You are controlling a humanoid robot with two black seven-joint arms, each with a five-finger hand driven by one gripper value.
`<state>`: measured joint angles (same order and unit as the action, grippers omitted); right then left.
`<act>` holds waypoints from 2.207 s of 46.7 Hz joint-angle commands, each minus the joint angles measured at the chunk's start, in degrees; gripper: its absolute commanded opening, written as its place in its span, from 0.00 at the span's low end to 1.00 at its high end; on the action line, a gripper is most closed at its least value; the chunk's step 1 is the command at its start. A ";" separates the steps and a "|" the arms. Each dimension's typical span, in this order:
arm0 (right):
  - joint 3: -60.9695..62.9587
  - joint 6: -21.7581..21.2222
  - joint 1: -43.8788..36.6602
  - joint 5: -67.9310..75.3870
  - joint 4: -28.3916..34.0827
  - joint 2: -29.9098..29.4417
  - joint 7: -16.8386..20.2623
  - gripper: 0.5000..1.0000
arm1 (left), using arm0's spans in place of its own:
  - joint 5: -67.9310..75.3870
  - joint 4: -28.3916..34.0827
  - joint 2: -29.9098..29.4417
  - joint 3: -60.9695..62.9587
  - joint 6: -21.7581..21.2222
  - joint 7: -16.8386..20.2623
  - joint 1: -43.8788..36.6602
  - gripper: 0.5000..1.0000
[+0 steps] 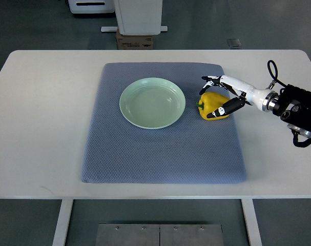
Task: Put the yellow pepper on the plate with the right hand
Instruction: 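Close the right hand fingers around the yellow pepper, then lift the pepper with the right hand and carry it over the plate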
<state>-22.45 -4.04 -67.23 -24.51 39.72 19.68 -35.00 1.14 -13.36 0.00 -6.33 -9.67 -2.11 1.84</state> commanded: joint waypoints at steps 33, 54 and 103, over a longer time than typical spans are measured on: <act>-0.49 0.09 1.40 -0.62 -0.78 -0.61 0.00 0.58 | 0.00 0.00 0.00 0.00 0.00 0.00 0.00 1.00; -0.58 0.09 1.23 -0.71 -1.75 -1.22 0.00 0.00 | 0.00 0.00 0.00 0.00 0.00 0.00 0.00 1.00; 3.20 -1.93 -10.03 3.06 -2.45 -10.71 0.00 0.00 | 0.00 0.00 0.00 0.00 -0.09 0.00 0.00 1.00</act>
<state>-19.35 -5.99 -77.32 -22.73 37.87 10.63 -35.00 1.14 -13.36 0.00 -6.33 -9.68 -2.11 1.86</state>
